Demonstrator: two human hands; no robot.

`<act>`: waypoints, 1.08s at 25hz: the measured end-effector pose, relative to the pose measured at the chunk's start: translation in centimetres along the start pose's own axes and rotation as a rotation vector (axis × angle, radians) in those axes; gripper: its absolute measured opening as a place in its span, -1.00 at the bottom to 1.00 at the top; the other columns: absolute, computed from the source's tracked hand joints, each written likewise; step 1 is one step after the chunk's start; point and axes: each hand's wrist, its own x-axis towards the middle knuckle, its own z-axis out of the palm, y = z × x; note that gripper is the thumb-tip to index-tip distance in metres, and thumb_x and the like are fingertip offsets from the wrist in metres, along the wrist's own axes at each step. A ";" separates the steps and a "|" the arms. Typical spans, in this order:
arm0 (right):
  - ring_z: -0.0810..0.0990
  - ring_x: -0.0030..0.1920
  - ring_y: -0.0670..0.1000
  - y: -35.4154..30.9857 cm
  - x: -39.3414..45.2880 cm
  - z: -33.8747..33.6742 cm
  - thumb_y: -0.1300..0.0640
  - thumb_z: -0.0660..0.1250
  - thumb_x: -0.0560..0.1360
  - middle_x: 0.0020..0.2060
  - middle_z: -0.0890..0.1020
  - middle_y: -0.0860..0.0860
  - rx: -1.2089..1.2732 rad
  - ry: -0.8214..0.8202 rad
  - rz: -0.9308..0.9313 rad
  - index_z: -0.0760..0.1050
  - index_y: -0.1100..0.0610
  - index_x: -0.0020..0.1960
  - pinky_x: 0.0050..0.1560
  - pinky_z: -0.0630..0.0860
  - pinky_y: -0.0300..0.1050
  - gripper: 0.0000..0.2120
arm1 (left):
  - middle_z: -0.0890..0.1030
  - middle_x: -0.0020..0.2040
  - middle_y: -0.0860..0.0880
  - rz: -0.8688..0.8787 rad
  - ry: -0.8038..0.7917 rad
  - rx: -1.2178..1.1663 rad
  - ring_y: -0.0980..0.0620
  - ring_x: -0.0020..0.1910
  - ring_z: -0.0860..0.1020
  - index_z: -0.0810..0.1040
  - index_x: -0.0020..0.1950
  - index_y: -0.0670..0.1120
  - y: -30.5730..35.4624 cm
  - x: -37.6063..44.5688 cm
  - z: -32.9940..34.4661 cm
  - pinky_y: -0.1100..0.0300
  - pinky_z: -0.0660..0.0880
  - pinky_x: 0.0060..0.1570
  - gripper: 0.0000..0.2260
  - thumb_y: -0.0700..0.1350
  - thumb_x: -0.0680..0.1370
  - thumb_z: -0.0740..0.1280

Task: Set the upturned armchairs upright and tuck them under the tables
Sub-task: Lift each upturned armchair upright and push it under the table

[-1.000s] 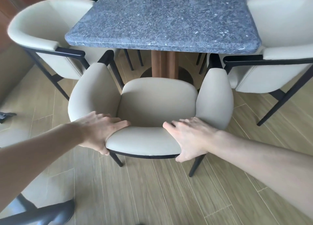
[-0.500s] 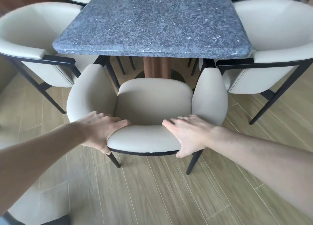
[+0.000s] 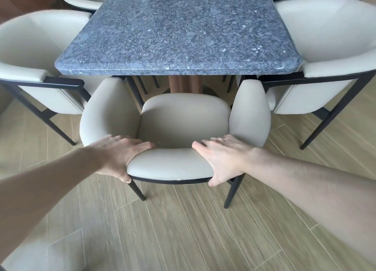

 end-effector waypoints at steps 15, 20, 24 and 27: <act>0.52 -0.08 0.09 4.2 3.1 -1.3 -0.27 0.50 0.16 -0.16 0.41 -0.07 0.030 -0.106 0.102 0.16 0.02 0.03 -0.21 0.39 0.01 -0.29 | 0.54 0.20 0.25 -0.028 0.053 -0.015 0.01 0.21 0.54 0.13 0.40 0.38 -2.9 4.9 -2.0 0.05 0.48 0.03 -0.08 0.27 0.17 0.57; 0.55 0.02 0.11 5.1 3.7 -1.8 -0.27 0.52 0.16 -0.06 0.49 -0.04 0.038 -0.139 0.137 0.24 0.04 0.13 -0.05 0.53 0.11 -0.25 | 0.54 0.18 0.25 -0.049 0.030 -0.021 0.01 0.17 0.56 0.14 0.38 0.40 -3.1 5.8 -2.8 0.00 0.52 0.07 -0.10 0.26 0.16 0.57; 0.54 0.07 0.11 5.6 4.0 -2.0 -0.30 0.52 0.15 0.00 0.51 -0.04 0.064 -0.150 0.159 0.26 0.02 0.20 0.02 0.53 0.14 -0.20 | 0.53 0.20 0.26 -0.075 0.021 -0.037 0.00 0.18 0.57 0.13 0.40 0.41 -3.5 6.0 -3.5 0.00 0.52 0.07 -0.07 0.27 0.15 0.57; 0.52 0.15 0.11 4.9 3.6 -1.7 -0.30 0.53 0.16 0.08 0.51 -0.03 0.051 -0.171 0.179 0.26 0.02 0.29 0.15 0.49 0.16 -0.14 | 0.52 0.22 0.24 -0.077 0.015 -0.013 -0.01 0.23 0.54 0.11 0.41 0.39 -2.7 5.6 -2.9 -0.03 0.52 0.12 -0.08 0.26 0.18 0.56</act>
